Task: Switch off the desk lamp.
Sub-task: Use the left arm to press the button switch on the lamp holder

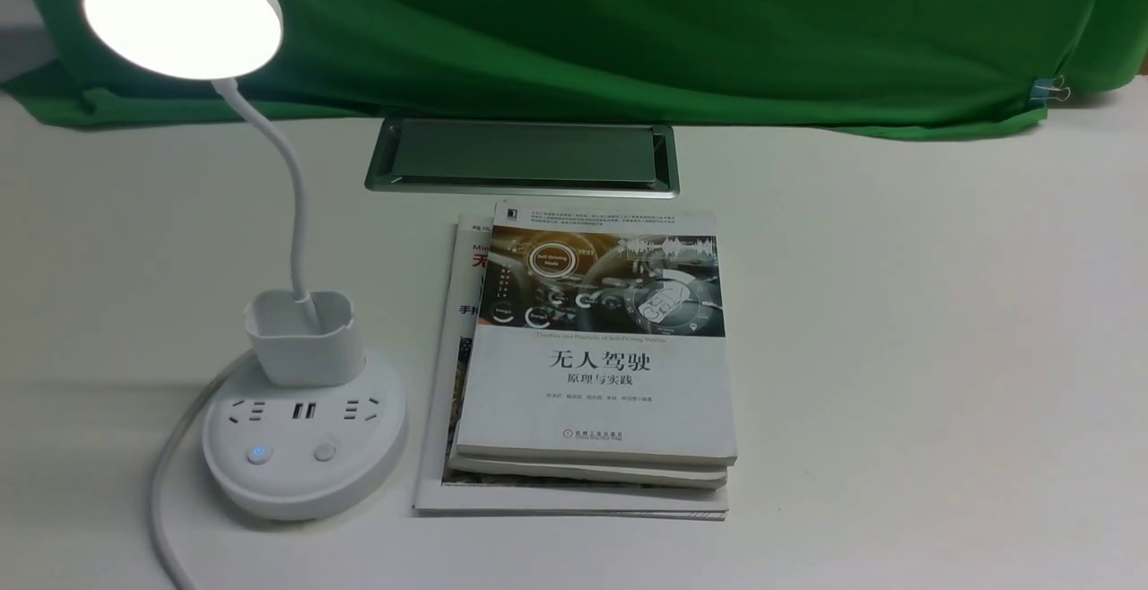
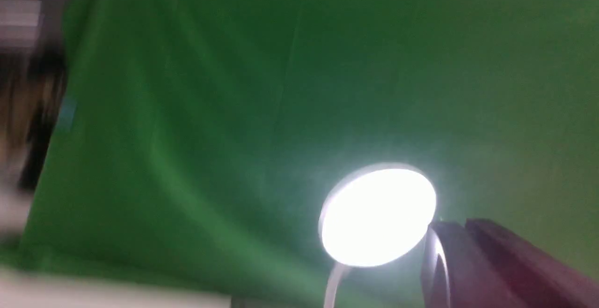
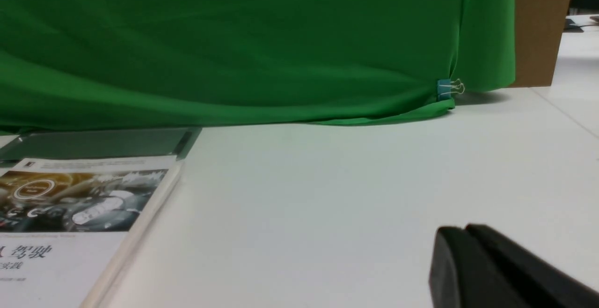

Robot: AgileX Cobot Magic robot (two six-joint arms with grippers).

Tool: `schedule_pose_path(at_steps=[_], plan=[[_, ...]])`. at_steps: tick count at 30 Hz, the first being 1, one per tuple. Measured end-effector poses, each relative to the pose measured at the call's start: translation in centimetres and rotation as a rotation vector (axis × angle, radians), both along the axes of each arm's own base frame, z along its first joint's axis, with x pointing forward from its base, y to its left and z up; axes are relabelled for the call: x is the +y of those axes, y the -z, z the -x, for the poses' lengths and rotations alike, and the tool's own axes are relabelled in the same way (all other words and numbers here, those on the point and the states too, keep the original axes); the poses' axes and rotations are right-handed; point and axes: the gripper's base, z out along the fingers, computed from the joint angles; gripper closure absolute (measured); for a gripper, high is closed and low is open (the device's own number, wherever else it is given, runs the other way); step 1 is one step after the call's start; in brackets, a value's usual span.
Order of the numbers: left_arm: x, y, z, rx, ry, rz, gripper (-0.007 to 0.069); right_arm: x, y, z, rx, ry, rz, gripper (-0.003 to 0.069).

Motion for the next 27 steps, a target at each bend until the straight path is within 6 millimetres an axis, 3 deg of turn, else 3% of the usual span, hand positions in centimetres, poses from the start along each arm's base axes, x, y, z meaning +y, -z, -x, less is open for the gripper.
schedule_pose_path(at_steps=[3,6,11,16,19,22,27], plan=[[-0.2,0.5,-2.1,0.293,0.004,-0.043,0.0606,0.0,0.0,0.0,0.000,0.000,0.000,0.0624],[-0.3,2.0,-4.5,0.475,-0.003,-0.129,0.0606,0.0,0.0,0.0,0.001,0.000,0.000,0.0624],[-0.5,3.9,-7.5,0.638,0.009,-0.148,0.0606,0.0,0.0,0.0,0.001,0.000,0.000,0.0624],[-1.2,6.6,-11.6,0.966,0.097,-0.256,0.0606,0.0,0.0,0.0,0.001,0.000,0.000,0.0624],[-2.8,7.4,-14.2,1.131,0.255,-0.319,0.0606,0.0,0.0,0.0,0.001,0.000,0.000,0.0624],[-4.7,8.0,-15.7,1.187,0.332,-0.385,0.0606,0.0,0.0,0.0,0.001,0.000,0.000,0.0624],[-7.6,10.1,-17.8,1.284,0.303,-0.536,0.0606,0.0,0.0,0.0,0.001,0.000,0.000,0.0624]])
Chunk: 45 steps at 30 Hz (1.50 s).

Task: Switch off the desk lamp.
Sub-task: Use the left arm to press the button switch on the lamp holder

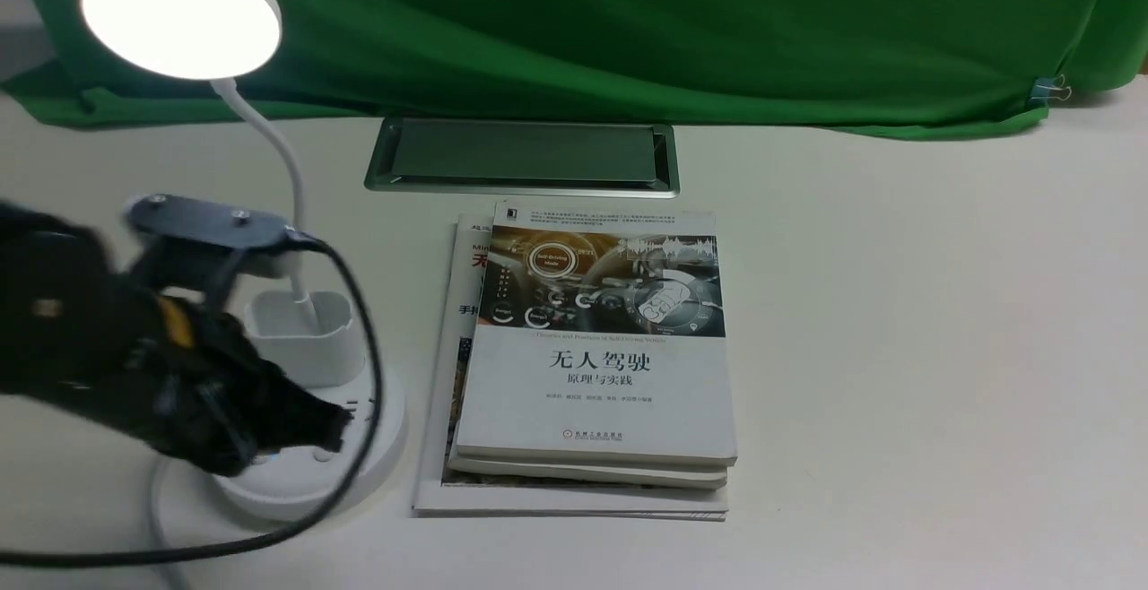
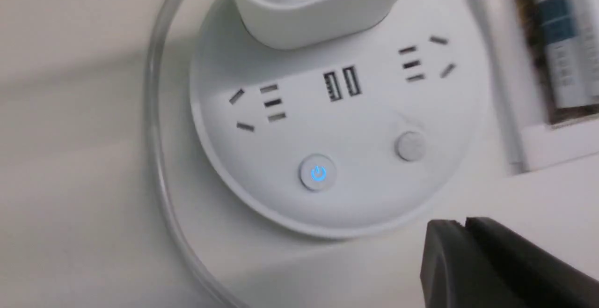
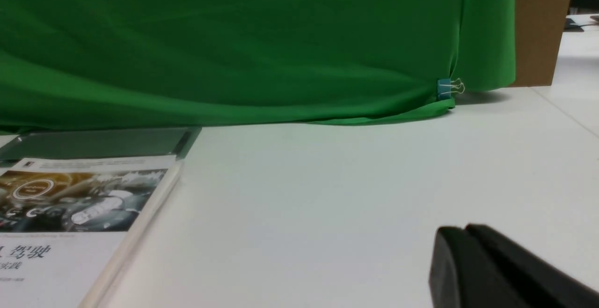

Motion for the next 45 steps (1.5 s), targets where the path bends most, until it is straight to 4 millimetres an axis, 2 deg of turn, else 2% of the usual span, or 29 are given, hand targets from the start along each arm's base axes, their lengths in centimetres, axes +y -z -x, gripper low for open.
schedule_pose_path(at_steps=[5,14,20,28,31,36,40,45], plan=[[-1.2,2.2,-2.0,0.054,0.010,-0.050,0.0606,0.0,0.0,0.0,0.000,0.000,0.000,0.0624],[-2.0,5.3,-3.8,0.083,0.043,-0.062,0.0606,0.0,0.0,0.0,0.000,0.000,0.000,0.0624],[-2.3,5.3,-4.3,0.067,0.055,-0.053,0.0606,0.0,0.0,0.0,0.000,0.000,0.000,0.0624],[-1.9,2.9,-3.3,-0.002,0.045,-0.027,0.0606,0.0,0.0,0.0,0.000,0.000,0.000,0.0624],[-1.9,2.8,-3.3,-0.007,0.041,-0.021,0.0606,0.0,0.0,0.0,0.000,0.000,0.000,0.0624],[-2.0,3.6,-3.4,0.028,0.036,-0.026,0.0606,0.0,0.0,0.0,0.000,0.000,0.000,0.0624],[-2.2,5.5,-4.0,0.075,0.041,-0.049,0.0606,0.0,0.0,0.0,0.000,0.000,0.000,0.0624],[-2.3,5.6,-4.3,0.078,0.042,-0.052,0.0606,0.0,0.0,0.0,0.000,0.000,0.000,0.0624]])
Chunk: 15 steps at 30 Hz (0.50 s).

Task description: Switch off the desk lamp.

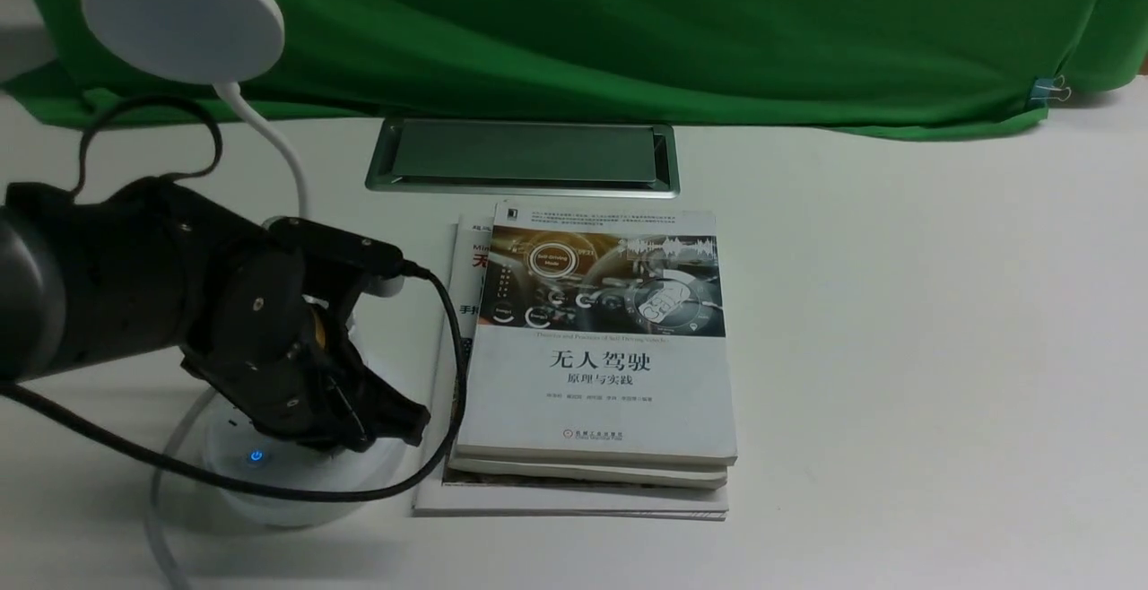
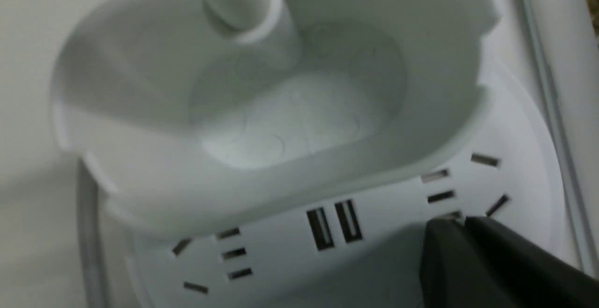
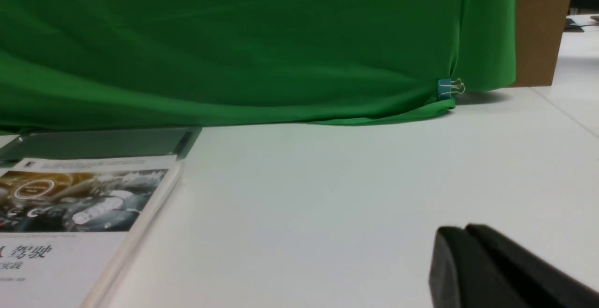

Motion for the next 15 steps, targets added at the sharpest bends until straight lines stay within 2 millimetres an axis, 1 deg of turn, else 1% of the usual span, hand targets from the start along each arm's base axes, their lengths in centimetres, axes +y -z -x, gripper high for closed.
schedule_pose_path(at_steps=[4,5,8,10,11,13,14,15], plan=[[0.1,-0.7,0.0,-0.022,-0.001,0.000,0.0606,0.0,0.0,0.0,0.000,0.000,0.000,0.0624],[0.2,-1.1,0.1,-0.028,-0.015,0.005,0.0606,0.0,0.0,0.0,0.000,0.000,0.000,0.0624],[0.3,-3.4,0.4,-0.125,-0.022,0.048,0.0606,0.0,0.0,0.0,0.000,0.000,0.000,0.0624],[0.5,-5.9,1.2,-0.205,-0.026,0.087,0.0606,0.0,0.0,0.0,0.000,0.000,0.000,0.0624],[0.6,-6.4,1.4,-0.219,-0.028,0.095,0.0606,0.0,0.0,0.0,0.000,0.000,0.000,0.0624],[1.1,-8.7,3.5,-0.274,-0.043,0.157,0.0606,0.0,0.0,0.0,0.000,0.000,0.000,0.0624],[1.2,-8.8,3.7,-0.279,-0.042,0.159,0.0606,0.0,0.0,0.0,0.000,0.000,0.000,0.0624],[1.7,-9.4,5.5,-0.292,-0.052,0.200,0.0606,0.0,0.0,0.0,0.000,0.000,0.000,0.0624]])
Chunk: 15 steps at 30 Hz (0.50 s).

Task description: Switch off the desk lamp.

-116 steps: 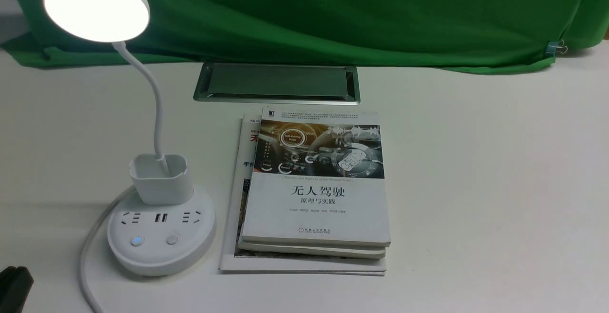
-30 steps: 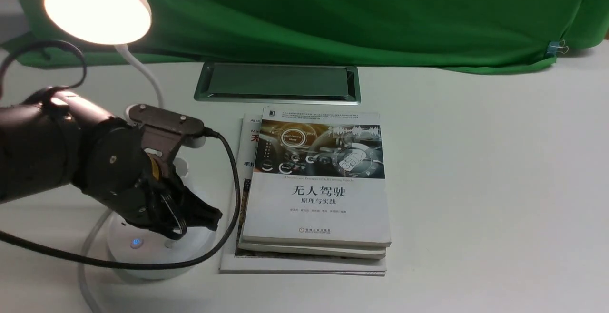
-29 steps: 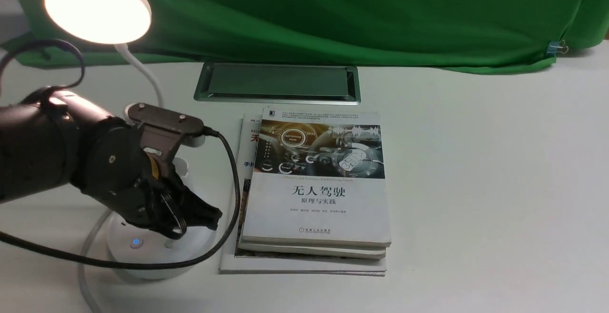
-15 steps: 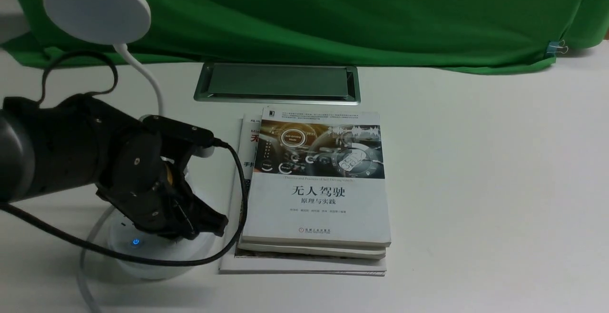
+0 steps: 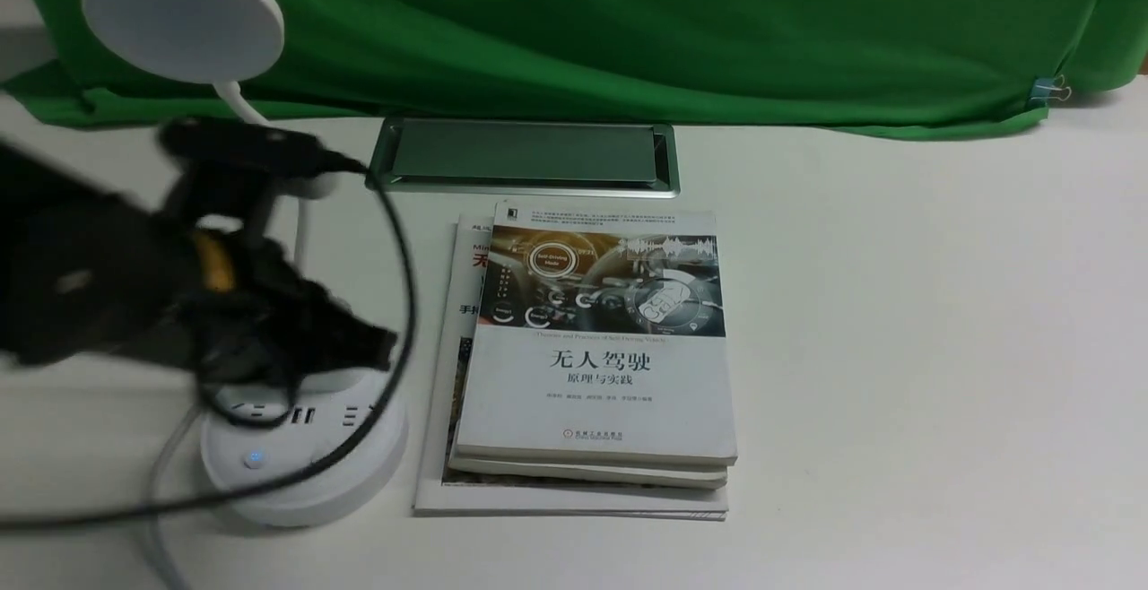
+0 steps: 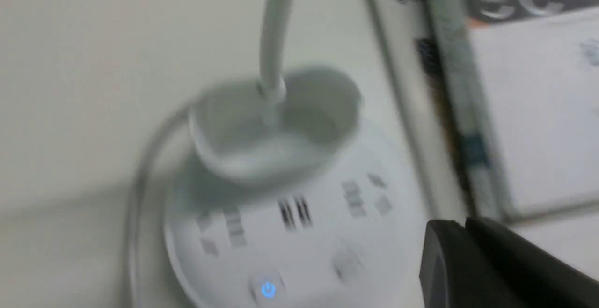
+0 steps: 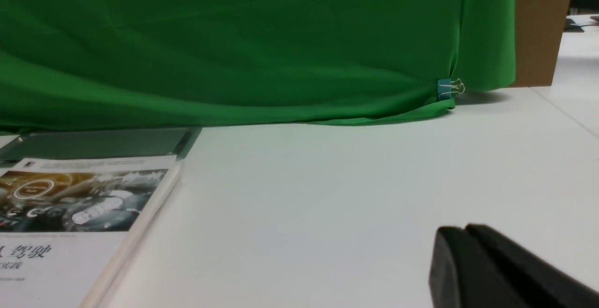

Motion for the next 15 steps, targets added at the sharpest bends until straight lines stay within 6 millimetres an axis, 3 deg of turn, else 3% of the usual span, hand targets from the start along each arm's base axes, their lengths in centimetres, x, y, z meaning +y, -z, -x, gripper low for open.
schedule_pose_path(at_steps=[1,2,3,4,5,7,8,15], plan=[[0.4,-0.1,1.5,-0.007,-0.003,0.035,0.0606,0.0,0.0,0.0,0.000,0.000,0.000,0.0624],[0.5,-0.1,1.8,-0.009,-0.003,0.036,0.0606,0.0,0.0,0.0,0.000,0.000,0.000,0.0624],[1.1,-0.2,3.9,-0.041,-0.010,0.080,0.0606,0.0,0.0,0.0,0.000,0.000,0.000,0.0624],[1.2,0.1,4.0,-0.035,-0.011,0.082,0.0606,0.0,0.0,0.0,0.000,0.000,0.000,0.0624],[1.9,-0.3,6.2,-0.115,-0.021,0.136,0.0606,0.0,0.0,0.0,0.000,0.000,0.000,0.0624],[2.5,-0.5,7.7,-0.183,-0.027,0.174,0.0606,0.0,0.0,0.0,0.000,0.000,0.000,0.0624],[3.2,-0.7,9.4,-0.281,-0.027,0.218,0.0606,0.0,0.0,0.0,0.000,0.000,0.000,0.0624],[5.4,-1.9,15.0,-0.601,-0.006,0.331,0.0606,0.0,0.0,0.0,0.000,0.000,0.000,0.0624]])
